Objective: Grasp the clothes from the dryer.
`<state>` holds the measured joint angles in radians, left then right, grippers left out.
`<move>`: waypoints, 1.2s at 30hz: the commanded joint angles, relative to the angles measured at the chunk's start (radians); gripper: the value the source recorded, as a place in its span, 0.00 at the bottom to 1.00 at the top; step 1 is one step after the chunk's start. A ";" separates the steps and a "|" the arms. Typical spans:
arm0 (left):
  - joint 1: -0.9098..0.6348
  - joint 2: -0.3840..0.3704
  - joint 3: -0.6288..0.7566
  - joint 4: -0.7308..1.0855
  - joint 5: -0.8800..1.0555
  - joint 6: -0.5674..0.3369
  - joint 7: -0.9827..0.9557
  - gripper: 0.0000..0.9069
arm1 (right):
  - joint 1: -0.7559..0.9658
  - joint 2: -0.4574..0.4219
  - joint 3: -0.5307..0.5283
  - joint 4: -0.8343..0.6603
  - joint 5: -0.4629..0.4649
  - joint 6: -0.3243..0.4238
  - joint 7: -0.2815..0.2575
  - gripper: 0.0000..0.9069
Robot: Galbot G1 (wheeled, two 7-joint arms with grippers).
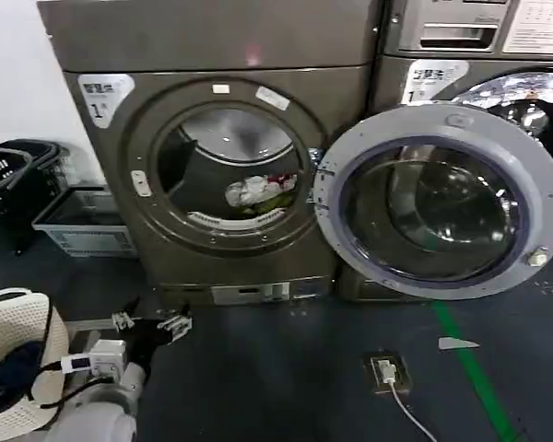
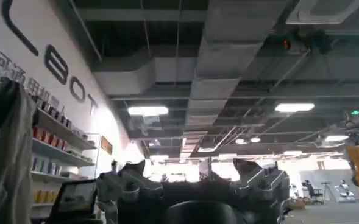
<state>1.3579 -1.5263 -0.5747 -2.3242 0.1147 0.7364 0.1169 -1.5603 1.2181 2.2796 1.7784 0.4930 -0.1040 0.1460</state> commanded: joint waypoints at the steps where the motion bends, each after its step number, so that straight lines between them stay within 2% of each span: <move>1: 0.001 0.000 0.001 -0.002 -0.003 0.049 0.001 1.00 | 0.002 0.002 -0.001 0.002 0.000 0.001 0.000 1.00; 36: 0.000 0.009 -0.006 -0.024 0.003 0.049 -0.024 1.00 | 0.006 0.005 -0.014 0.004 0.002 0.040 -0.008 1.00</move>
<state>1.3575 -1.5171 -0.5803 -2.3443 0.1132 0.7364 0.0933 -1.5549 1.2220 2.2647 1.7810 0.4942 -0.0662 0.1371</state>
